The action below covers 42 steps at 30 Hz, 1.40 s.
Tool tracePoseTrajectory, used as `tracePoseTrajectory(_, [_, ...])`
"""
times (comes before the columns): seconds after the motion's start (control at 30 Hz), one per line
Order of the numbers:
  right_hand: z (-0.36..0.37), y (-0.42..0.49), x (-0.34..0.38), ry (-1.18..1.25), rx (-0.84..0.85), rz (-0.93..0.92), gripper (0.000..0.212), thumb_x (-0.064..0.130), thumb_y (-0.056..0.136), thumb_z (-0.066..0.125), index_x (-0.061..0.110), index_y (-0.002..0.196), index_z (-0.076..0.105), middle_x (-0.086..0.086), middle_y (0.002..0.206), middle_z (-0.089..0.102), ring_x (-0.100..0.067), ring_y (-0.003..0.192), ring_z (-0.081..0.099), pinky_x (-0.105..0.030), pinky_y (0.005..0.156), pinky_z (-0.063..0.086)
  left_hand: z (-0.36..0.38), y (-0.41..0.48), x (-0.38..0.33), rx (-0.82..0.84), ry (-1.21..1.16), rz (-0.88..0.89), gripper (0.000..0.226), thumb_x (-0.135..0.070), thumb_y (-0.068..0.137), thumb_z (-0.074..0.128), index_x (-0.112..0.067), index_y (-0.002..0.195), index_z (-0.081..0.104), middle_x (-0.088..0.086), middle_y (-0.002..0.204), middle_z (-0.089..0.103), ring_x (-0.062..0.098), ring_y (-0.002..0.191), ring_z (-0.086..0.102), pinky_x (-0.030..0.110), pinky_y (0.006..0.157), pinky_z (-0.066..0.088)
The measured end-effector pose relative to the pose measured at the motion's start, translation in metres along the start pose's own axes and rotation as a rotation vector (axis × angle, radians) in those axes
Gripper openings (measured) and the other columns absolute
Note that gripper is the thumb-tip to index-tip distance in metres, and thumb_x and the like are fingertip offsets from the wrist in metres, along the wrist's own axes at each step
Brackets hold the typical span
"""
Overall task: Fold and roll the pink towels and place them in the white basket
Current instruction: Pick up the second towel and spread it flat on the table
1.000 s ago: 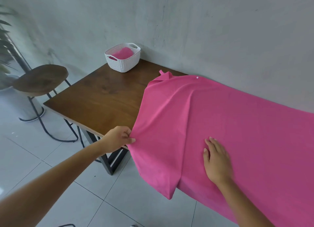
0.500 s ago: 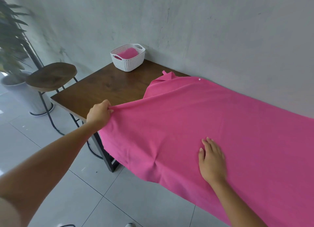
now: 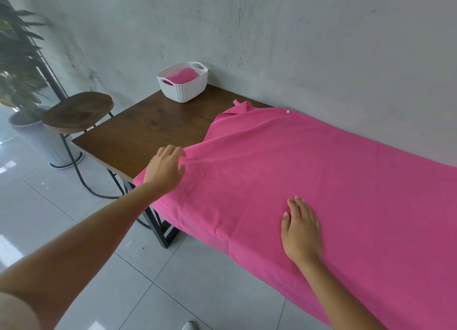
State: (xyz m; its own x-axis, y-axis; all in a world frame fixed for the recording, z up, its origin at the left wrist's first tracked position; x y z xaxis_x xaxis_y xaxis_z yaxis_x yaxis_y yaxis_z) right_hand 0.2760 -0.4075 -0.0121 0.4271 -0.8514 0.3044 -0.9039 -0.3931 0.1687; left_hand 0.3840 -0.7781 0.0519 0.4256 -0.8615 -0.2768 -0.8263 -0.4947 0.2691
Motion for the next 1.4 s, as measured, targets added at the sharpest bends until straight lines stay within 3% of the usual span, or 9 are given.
tracePoseTrajectory(0.27, [0.002, 0.003, -0.004, 0.047, 0.001, -0.008, 0.043, 0.022, 0.100, 0.052, 0.012, 0.142, 0.055, -0.006, 0.154, 0.046, -0.025, 0.146, 0.035, -0.042, 0.120, 0.025, 0.018, 0.009, -0.038, 0.075, -0.079, 0.104, 0.020, -0.020, 0.092, 0.062, -0.019, 0.112, 0.062, 0.002, 0.119, 0.062, 0.027, 0.112, 0.056, 0.044, 0.080, 0.055])
tracePoseTrajectory(0.4, [-0.001, 0.013, -0.005, 0.096, -0.071, 0.014, 0.034, 0.016, 0.090, 0.067, 0.012, 0.125, 0.067, -0.007, 0.135, 0.061, -0.029, 0.129, 0.052, -0.048, 0.106, 0.039, 0.027, 0.043, -0.053, 0.141, -0.071, 0.128, 0.028, -0.024, 0.094, 0.060, -0.018, 0.121, 0.060, 0.003, 0.122, 0.056, 0.029, 0.112, 0.052, 0.046, 0.081, 0.053])
tracePoseTrajectory(0.5, [-0.001, 0.028, -0.003, 0.138, -0.121, 0.024, 0.028, 0.013, 0.088, 0.070, 0.015, 0.116, 0.069, -0.003, 0.124, 0.065, -0.027, 0.119, 0.055, -0.045, 0.100, 0.040, 0.037, 0.081, -0.061, 0.187, -0.071, 0.120, 0.033, -0.033, 0.097, 0.060, -0.019, 0.127, 0.060, 0.004, 0.130, 0.053, 0.030, 0.119, 0.049, 0.043, 0.089, 0.050])
tracePoseTrajectory(0.67, [0.002, 0.062, -0.005, 0.160, -0.140, 0.093, 0.028, 0.012, 0.091, 0.067, 0.016, 0.118, 0.068, 0.001, 0.124, 0.064, -0.023, 0.121, 0.052, -0.042, 0.103, 0.038, 0.054, 0.151, -0.068, 0.270, -0.063, 0.127, 0.040, -0.043, 0.099, 0.057, -0.021, 0.132, 0.060, 0.007, 0.143, 0.048, 0.032, 0.129, 0.046, 0.045, 0.104, 0.044])
tracePoseTrajectory(0.93, [0.013, 0.139, -0.002, 0.062, -0.103, 0.172, 0.031, 0.017, 0.096, 0.060, 0.016, 0.126, 0.064, 0.001, 0.133, 0.060, -0.022, 0.129, 0.046, -0.041, 0.108, 0.036, 0.089, 0.270, -0.065, 0.390, -0.119, 0.145, 0.046, -0.041, 0.099, 0.055, -0.019, 0.140, 0.050, 0.014, 0.133, 0.052, 0.037, 0.123, 0.050, 0.050, 0.101, 0.046])
tracePoseTrajectory(1.1, [0.026, 0.172, -0.001, -0.006, -0.144, 0.225, 0.029, 0.018, 0.096, 0.061, 0.013, 0.124, 0.065, -0.003, 0.131, 0.061, -0.026, 0.126, 0.050, -0.045, 0.102, 0.041, 0.133, 0.334, -0.048, 0.507, -0.162, 0.164, 0.060, -0.072, 0.084, 0.036, -0.040, 0.134, 0.046, 0.007, 0.115, 0.060, 0.037, 0.114, 0.053, 0.053, 0.098, 0.046])
tracePoseTrajectory(1.17, [0.030, 0.173, 0.001, -0.045, -0.182, 0.225, 0.028, 0.018, 0.098, 0.056, 0.014, 0.125, 0.064, -0.002, 0.131, 0.060, -0.025, 0.124, 0.051, -0.045, 0.099, 0.043, 0.150, 0.354, -0.045, 0.535, -0.181, 0.162, 0.068, -0.079, 0.080, 0.027, -0.045, 0.137, 0.044, 0.005, 0.122, 0.062, 0.036, 0.119, 0.052, 0.053, 0.103, 0.041])
tracePoseTrajectory(1.27, [0.031, 0.173, 0.002, -0.070, -0.183, 0.241, 0.031, 0.021, 0.099, 0.053, 0.017, 0.128, 0.063, 0.001, 0.135, 0.058, -0.022, 0.127, 0.048, -0.044, 0.102, 0.041, 0.154, 0.372, -0.055, 0.557, -0.242, 0.154, 0.060, -0.071, 0.092, 0.031, -0.040, 0.139, 0.050, 0.001, 0.130, 0.060, 0.035, 0.127, 0.047, 0.052, 0.106, 0.039])
tracePoseTrajectory(1.4, [0.030, 0.172, 0.003, -0.065, -0.173, 0.265, 0.032, 0.021, 0.099, 0.056, 0.019, 0.130, 0.062, 0.004, 0.136, 0.057, -0.019, 0.129, 0.045, -0.041, 0.106, 0.036, 0.146, 0.390, -0.073, 0.473, -0.337, 0.178, 0.039, -0.050, 0.100, 0.046, -0.025, 0.121, 0.067, 0.000, 0.113, 0.068, 0.028, 0.108, 0.059, 0.040, 0.088, 0.048])
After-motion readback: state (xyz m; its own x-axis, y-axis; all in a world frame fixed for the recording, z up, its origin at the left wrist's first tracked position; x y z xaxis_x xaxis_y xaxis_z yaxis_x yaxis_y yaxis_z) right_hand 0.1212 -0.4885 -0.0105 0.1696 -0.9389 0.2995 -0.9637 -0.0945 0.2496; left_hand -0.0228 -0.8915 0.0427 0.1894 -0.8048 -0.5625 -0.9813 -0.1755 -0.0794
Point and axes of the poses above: each hand's wrist, its own y-axis towards the middle knuckle, its own z-axis out of the palm, x = y × z, the point moved 3 cm from there along y, towards the middle knuckle
